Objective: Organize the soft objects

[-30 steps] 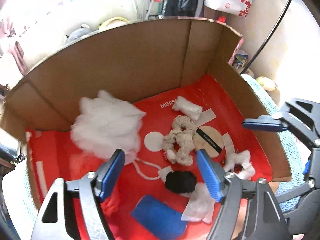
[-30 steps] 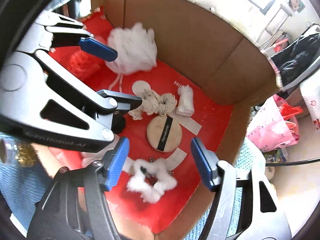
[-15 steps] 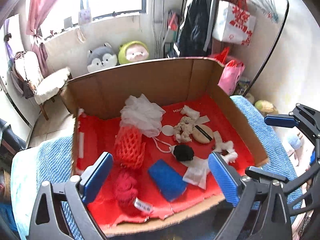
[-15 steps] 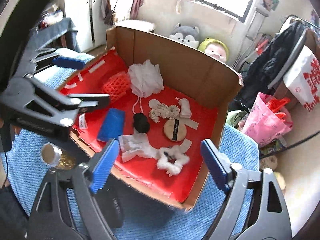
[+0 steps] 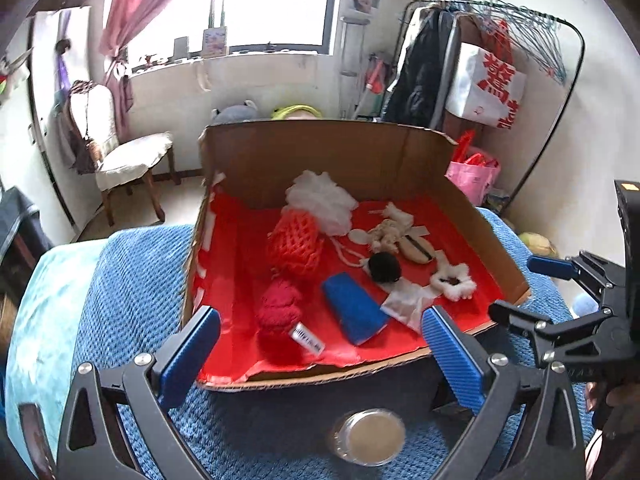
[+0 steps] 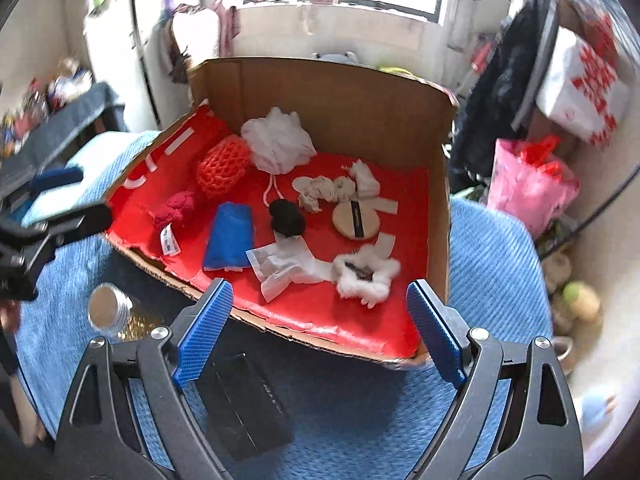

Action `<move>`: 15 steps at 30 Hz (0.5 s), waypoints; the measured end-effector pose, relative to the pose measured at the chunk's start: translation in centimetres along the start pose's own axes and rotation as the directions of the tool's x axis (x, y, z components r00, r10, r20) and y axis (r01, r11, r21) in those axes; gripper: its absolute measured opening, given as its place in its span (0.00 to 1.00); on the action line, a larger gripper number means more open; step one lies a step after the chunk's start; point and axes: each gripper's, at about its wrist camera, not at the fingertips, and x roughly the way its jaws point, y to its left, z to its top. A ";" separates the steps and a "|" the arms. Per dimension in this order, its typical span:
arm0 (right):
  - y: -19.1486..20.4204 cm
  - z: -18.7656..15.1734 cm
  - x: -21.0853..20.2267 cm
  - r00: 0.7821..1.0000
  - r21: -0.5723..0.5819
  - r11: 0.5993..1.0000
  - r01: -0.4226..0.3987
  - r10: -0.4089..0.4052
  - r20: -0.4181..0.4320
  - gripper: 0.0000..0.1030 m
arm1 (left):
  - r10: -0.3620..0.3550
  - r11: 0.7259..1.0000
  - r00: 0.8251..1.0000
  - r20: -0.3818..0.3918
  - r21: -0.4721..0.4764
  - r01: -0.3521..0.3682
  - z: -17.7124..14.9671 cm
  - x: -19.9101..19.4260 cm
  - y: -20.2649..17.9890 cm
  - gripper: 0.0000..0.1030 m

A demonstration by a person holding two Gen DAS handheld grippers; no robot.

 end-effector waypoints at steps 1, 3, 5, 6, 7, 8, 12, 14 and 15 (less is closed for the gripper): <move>-0.2 -0.2 0.3 1.000 0.025 1.000 0.002 -0.002 0.003 0.87 | 0.003 1.000 1.000 0.002 -0.006 -0.003 -0.3 0.2 0.2 1.00; -0.4 -0.4 1.0 1.000 0.055 0.998 -0.006 0.006 0.009 0.87 | 0.003 1.000 1.000 0.000 -0.014 -0.003 -0.9 0.8 0.4 1.00; -0.5 -0.6 2.1 1.000 0.072 0.997 -0.006 0.005 0.014 0.87 | 0.008 1.000 1.000 0.002 -0.024 -0.008 -1.3 1.6 0.6 1.00; -0.5 -0.7 2.4 1.000 0.076 0.997 0.005 -0.006 0.015 0.87 | 0.012 1.000 1.000 0.002 -0.025 -0.012 -1.4 1.9 0.6 1.00; -0.5 -0.7 3.0 0.999 0.081 0.996 0.027 -0.029 0.020 0.87 | 0.018 1.000 1.000 0.002 -0.024 -0.018 -1.5 2.3 0.6 1.00; -0.5 -0.7 3.4 0.999 0.085 0.996 0.041 -0.043 0.025 0.87 | 0.026 0.999 1.000 0.005 -0.019 -0.026 -1.6 2.8 0.5 1.00; -0.6 -1.0 4.4 0.998 0.113 0.992 0.051 -0.055 0.037 0.87 | 0.033 0.999 0.999 0.002 -0.012 -0.033 -2.0 4.0 0.4 1.00; -0.6 -1.1 4.5 0.996 0.108 0.992 0.073 -0.078 0.046 0.87 | 0.042 0.999 0.999 0.004 -0.014 -0.042 -2.1 4.2 0.6 1.00; -0.6 -1.2 4.6 0.994 0.105 0.991 0.088 -0.094 0.050 0.87 | 0.049 0.999 0.999 0.004 -0.011 -0.049 -2.1 4.3 0.6 1.00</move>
